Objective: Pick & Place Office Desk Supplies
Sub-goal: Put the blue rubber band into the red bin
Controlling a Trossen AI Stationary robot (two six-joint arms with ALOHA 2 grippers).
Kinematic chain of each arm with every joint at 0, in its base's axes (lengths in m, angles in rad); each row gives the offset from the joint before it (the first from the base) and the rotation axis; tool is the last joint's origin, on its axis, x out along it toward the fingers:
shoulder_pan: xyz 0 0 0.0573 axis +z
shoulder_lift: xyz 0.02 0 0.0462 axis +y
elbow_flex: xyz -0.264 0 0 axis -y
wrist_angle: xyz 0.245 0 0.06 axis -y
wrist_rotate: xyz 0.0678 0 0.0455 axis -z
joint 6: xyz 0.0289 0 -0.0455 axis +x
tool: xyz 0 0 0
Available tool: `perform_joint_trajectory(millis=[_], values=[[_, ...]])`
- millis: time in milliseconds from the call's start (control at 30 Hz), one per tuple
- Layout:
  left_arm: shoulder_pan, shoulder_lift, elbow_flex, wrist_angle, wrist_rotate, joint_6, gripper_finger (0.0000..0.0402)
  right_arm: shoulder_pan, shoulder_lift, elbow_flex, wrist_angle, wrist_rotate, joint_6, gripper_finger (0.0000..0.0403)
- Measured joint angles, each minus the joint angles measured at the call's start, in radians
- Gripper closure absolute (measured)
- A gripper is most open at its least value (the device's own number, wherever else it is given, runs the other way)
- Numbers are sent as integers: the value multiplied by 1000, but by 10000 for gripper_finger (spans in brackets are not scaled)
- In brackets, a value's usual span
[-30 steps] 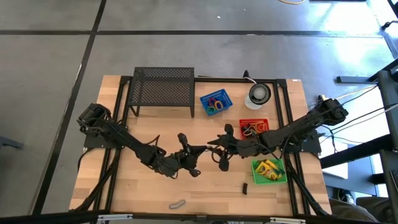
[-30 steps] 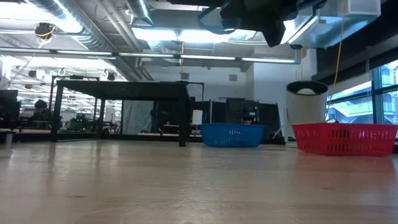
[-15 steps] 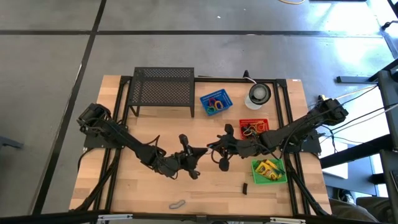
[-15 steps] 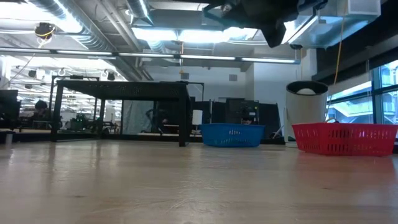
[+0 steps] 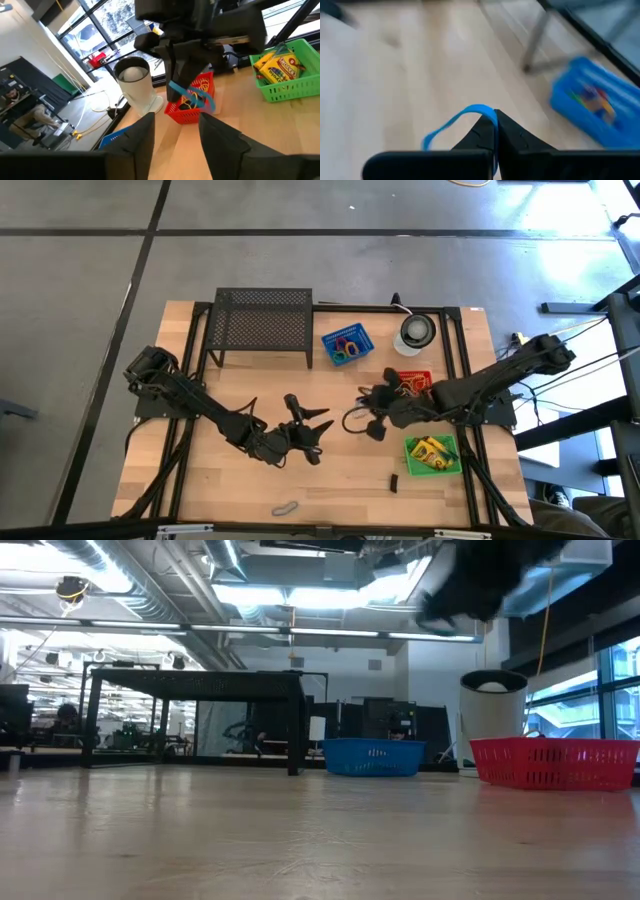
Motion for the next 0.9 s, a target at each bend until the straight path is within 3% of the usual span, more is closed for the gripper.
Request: perform_joint_trajectory(millis=[267,400,700,900], values=[[0,0,0,-3,0,-2,246,-32,-56,0,-601,77,357,400],[0,0,0,-4,1,-3,248,-55,-39,-5,-802,98,532,400],[0,0,0,-9,1,-2,245,-110,-36,-142,-768,-5,614,401],[0,0,0,-23,2,-2,245,-115,-36,-169,-760,-13,672,399]])
